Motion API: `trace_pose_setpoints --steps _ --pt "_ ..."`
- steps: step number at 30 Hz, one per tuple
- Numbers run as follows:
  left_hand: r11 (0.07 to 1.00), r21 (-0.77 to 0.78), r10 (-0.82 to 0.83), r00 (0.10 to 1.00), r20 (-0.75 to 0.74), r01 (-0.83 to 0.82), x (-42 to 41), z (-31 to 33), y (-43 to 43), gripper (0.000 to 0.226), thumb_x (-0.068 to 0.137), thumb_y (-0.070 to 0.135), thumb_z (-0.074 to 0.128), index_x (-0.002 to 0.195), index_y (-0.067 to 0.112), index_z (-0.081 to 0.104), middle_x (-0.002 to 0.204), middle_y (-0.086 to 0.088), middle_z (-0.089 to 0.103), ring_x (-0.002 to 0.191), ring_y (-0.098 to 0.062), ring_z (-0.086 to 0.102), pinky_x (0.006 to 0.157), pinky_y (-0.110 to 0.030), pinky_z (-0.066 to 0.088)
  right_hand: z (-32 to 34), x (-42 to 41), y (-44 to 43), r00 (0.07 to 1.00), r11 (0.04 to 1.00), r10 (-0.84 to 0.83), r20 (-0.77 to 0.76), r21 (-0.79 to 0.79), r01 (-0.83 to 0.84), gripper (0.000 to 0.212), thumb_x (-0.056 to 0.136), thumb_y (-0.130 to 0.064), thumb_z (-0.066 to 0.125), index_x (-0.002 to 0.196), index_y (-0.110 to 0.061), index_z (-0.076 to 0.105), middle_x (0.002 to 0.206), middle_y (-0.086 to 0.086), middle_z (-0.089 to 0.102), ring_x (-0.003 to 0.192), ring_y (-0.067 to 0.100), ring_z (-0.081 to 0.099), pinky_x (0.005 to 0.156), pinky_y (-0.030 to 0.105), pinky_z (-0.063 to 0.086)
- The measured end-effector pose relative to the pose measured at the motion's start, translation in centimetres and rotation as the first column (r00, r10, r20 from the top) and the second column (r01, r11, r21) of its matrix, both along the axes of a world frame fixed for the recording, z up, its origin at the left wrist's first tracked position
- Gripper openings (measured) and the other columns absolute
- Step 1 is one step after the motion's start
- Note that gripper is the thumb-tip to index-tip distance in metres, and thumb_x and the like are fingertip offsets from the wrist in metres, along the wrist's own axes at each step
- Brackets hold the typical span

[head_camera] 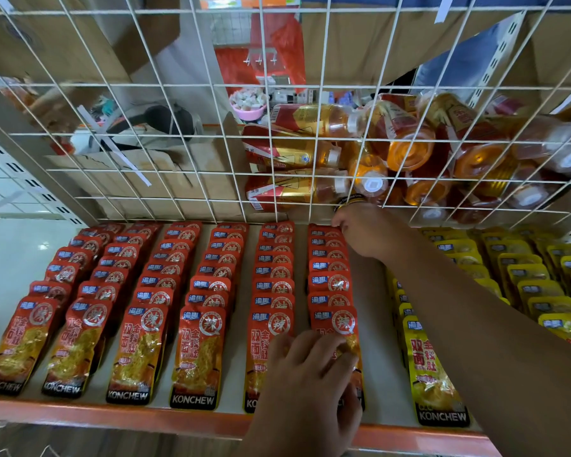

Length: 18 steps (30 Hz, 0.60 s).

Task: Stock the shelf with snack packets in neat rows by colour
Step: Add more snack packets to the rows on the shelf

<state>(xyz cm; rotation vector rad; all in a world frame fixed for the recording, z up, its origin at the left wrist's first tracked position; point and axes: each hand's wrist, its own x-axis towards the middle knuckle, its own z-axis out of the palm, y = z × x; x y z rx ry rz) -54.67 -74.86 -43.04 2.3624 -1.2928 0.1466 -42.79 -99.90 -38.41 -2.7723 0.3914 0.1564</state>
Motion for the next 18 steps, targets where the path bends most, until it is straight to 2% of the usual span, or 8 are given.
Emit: trace_pose_setpoints --steps 4,10,13,16,18 --pt "1.000 -0.005 0.004 1.000 0.003 -0.004 0.0 0.0 0.0 0.037 0.078 0.049 0.068 0.111 0.032 0.068 0.125 0.013 0.062 0.115 -0.010 0.058 0.094 -0.047 0.052 -0.1 0.1 0.4 1.000 0.999 0.000 -0.021 0.038 0.001 0.033 0.099 -0.014 0.052 0.128 -0.024 0.065 0.134 0.005 0.059 0.116 0.023 0.059 0.096 0.035 0.052" --pt "1.000 -0.009 0.001 1.000 0.000 -0.001 0.0 0.1 0.0 0.037 0.078 0.049 0.067 0.111 0.032 0.068 0.125 0.014 0.061 0.115 -0.009 0.056 0.096 -0.045 0.051 0.8 0.4 1.4 0.998 0.999 0.009 -0.065 0.042 -0.006 0.038 0.100 -0.013 0.051 0.136 -0.024 0.060 0.132 0.006 0.063 0.112 0.023 0.062 0.093 0.038 0.055" --pt "1.000 -0.008 0.001 1.000 -0.003 -0.001 0.0 0.1 0.0 0.038 0.078 0.050 0.067 0.112 0.033 0.067 0.125 0.013 0.061 0.116 -0.010 0.057 0.096 -0.046 0.052 1.7 0.7 2.3 0.987 0.997 0.066 -0.144 -0.026 -0.070 0.044 0.100 -0.012 0.052 0.142 -0.026 0.055 0.134 0.005 0.061 0.112 0.024 0.062 0.085 0.033 0.054" --pt "1.000 -0.015 -0.003 1.000 -0.006 0.003 0.0 0.1 0.1 0.037 0.078 0.049 0.068 0.112 0.032 0.067 0.125 0.013 0.061 0.115 -0.010 0.058 0.095 -0.046 0.052 2.5 1.2 2.8 0.979 0.989 0.100 -0.178 -0.092 -0.118 0.040 0.101 -0.014 0.051 0.139 -0.025 0.056 0.129 0.004 0.063 0.105 0.023 0.063 0.075 0.030 0.052" --pt "1.000 -0.010 -0.004 1.000 -0.005 0.004 0.0 0.1 0.1 0.037 0.079 0.049 0.068 0.113 0.032 0.067 0.126 0.013 0.061 0.116 -0.010 0.057 0.094 -0.047 0.052 2.8 1.6 3.0 0.972 0.977 0.120 -0.201 -0.148 -0.151 0.037 0.101 -0.012 0.050 0.137 -0.021 0.057 0.127 0.006 0.063 0.105 0.023 0.063 0.077 0.031 0.053"
